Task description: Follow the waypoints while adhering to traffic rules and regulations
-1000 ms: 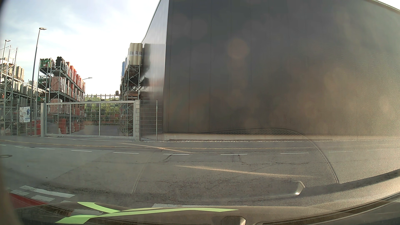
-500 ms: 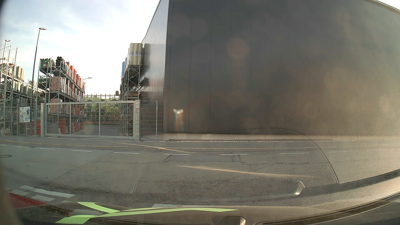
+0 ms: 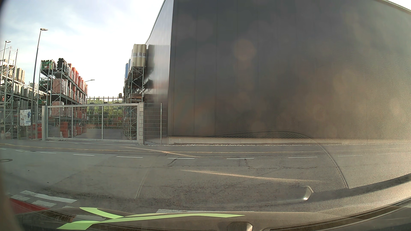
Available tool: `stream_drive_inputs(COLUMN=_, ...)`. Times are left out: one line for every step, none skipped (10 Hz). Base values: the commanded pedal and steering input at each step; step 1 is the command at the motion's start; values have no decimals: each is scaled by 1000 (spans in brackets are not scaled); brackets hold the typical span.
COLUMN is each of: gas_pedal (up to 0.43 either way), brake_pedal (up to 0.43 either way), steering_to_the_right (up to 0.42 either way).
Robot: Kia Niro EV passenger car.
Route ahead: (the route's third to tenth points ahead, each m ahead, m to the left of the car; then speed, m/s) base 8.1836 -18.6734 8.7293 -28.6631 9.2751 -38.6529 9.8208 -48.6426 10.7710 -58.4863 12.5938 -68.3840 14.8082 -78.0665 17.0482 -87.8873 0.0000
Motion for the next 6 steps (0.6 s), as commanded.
stream_drive_inputs(gas_pedal=0, brake_pedal=549, steering_to_the_right=645)
stream_drive_inputs(gas_pedal=0, brake_pedal=549, steering_to_the_right=645)
stream_drive_inputs(gas_pedal=0, brake_pedal=549, steering_to_the_right=645)
stream_drive_inputs(gas_pedal=0, brake_pedal=549, steering_to_the_right=645)
stream_drive_inputs(gas_pedal=0, brake_pedal=549, steering_to_the_right=645)
stream_drive_inputs(gas_pedal=0, brake_pedal=549, steering_to_the_right=645)
